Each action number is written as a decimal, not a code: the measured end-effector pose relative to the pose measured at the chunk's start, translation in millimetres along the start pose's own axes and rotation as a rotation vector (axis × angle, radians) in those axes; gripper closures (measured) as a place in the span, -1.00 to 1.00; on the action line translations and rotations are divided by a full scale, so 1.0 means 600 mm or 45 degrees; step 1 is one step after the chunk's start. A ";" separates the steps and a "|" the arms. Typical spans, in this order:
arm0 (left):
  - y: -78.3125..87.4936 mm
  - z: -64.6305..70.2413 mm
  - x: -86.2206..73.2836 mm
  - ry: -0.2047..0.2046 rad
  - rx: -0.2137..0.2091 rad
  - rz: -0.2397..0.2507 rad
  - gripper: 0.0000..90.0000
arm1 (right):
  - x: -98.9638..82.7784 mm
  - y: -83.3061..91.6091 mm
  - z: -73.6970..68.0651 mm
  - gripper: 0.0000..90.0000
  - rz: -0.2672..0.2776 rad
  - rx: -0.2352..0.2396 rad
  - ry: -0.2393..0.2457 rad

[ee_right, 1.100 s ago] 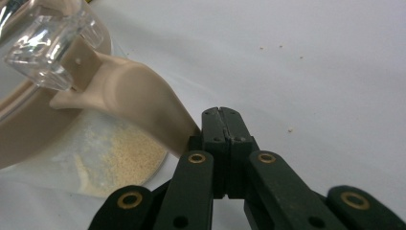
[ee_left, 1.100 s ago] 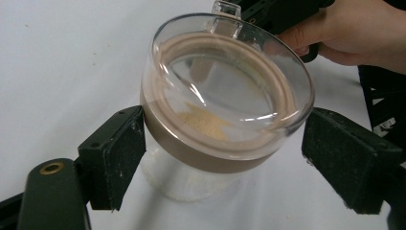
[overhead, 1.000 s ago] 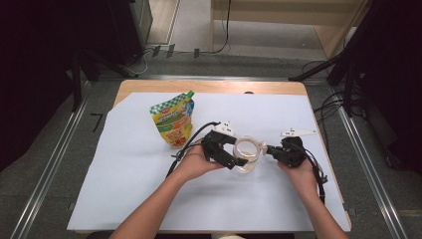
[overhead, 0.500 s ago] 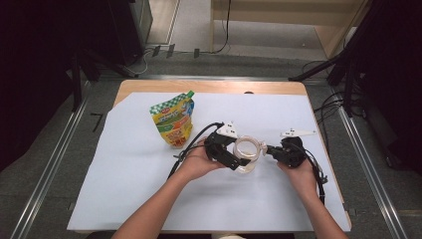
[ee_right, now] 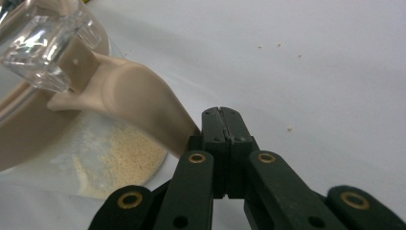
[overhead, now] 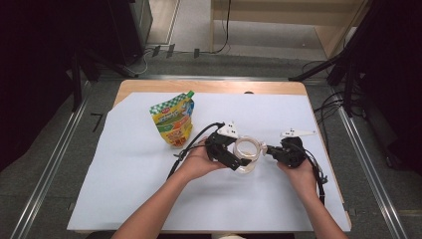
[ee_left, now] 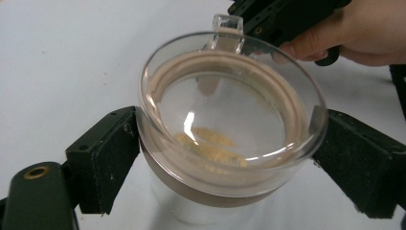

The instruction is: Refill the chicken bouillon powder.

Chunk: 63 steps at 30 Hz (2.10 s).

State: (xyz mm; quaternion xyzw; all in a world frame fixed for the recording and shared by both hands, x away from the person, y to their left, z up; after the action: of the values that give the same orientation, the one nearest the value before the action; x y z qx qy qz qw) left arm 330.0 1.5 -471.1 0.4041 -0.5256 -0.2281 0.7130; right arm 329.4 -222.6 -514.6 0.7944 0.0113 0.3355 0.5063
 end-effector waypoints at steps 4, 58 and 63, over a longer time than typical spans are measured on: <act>-0.005 -0.002 0.000 -0.005 -0.008 0.003 -0.78 | 0.000 0.000 0.000 1.00 -0.001 -0.002 -0.001; 0.017 0.006 0.026 -0.062 0.043 0.023 -0.76 | 0.001 -0.001 -0.004 1.00 0.002 0.014 0.004; 0.024 0.009 0.035 -0.057 -0.010 0.066 -0.65 | 0.001 -0.001 -0.004 1.00 0.003 0.016 0.012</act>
State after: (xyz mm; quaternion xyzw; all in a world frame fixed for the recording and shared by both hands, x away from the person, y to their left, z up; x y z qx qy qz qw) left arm 330.8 -7.9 -446.4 0.3823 -0.5511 -0.2205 0.7082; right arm 329.0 -220.4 -514.0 0.7960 0.0147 0.3397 0.5008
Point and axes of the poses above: each handheld gripper's, and its own axes: y roughly backward along the jaws, x roughly out of its top, z roughly to its right, the point moved 2 cm from there along -y, roughly forward along the jaws, and after that the axes turned 15 degrees about -z, right-handed, at the moved point
